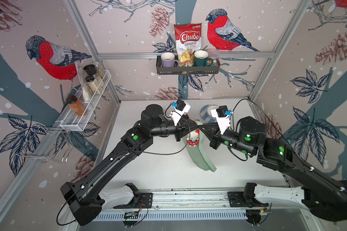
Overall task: Remove the decoration from the bag
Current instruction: Pick up the bag from the center of the board.
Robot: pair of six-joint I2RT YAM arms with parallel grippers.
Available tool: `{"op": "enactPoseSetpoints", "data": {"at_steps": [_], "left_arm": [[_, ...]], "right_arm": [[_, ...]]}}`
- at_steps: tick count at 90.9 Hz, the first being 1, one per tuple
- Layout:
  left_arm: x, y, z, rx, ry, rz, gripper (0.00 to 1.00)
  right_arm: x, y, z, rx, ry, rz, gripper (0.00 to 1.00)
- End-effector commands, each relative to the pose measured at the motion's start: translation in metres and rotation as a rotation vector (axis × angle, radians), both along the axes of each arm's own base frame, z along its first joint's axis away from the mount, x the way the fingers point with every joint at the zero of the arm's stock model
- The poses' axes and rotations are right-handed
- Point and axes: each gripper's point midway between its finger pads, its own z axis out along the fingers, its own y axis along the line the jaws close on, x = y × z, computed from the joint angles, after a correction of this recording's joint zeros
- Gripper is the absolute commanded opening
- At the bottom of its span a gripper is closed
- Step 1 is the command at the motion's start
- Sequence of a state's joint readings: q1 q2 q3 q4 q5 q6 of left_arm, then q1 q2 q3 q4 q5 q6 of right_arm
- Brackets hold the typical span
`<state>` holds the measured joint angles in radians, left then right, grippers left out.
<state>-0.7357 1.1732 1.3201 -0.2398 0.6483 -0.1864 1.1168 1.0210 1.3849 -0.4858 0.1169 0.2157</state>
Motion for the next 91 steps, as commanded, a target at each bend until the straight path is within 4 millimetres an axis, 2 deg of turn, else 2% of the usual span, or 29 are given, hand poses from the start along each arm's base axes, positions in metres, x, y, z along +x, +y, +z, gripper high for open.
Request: {"op": "enactPoseSetpoints", "data": {"at_steps": [1, 15, 26, 47, 51, 54, 60, 77, 91], "left_arm": [[0.007, 0.001, -0.004, 0.011, -0.020, 0.029, 0.00], [0.007, -0.001, -0.019, 0.032, -0.003, 0.009, 0.00], [-0.004, -0.003, -0.025, 0.028, -0.003, -0.056, 0.00], [-0.016, 0.002, -0.021, 0.020, -0.019, -0.088, 0.00], [-0.014, 0.004, -0.021, 0.025, -0.024, -0.070, 0.14], [-0.013, 0.006, -0.019, 0.024, -0.031, -0.053, 0.28], [-0.012, 0.012, -0.016, 0.023, -0.055, -0.014, 0.45], [-0.019, 0.024, -0.015, 0.078, -0.180, 0.094, 0.55], [-0.034, 0.024, -0.001, 0.085, -0.309, 0.163, 0.62]], "right_arm": [[-0.010, -0.006, 0.021, 0.066, 0.007, 0.032, 0.00], [-0.018, -0.015, 0.043, 0.108, 0.007, 0.048, 0.00], [-0.025, -0.021, 0.058, 0.130, 0.006, 0.079, 0.00], [-0.029, -0.029, 0.062, 0.123, 0.032, 0.103, 0.00], [-0.030, -0.029, 0.061, 0.120, 0.036, 0.110, 0.00], [-0.030, -0.029, 0.061, 0.122, 0.041, 0.113, 0.00], [-0.031, -0.029, 0.062, 0.129, 0.047, 0.117, 0.00], [-0.031, -0.029, 0.069, 0.163, 0.051, 0.122, 0.00], [-0.030, -0.030, 0.073, 0.181, 0.052, 0.117, 0.00]]}}
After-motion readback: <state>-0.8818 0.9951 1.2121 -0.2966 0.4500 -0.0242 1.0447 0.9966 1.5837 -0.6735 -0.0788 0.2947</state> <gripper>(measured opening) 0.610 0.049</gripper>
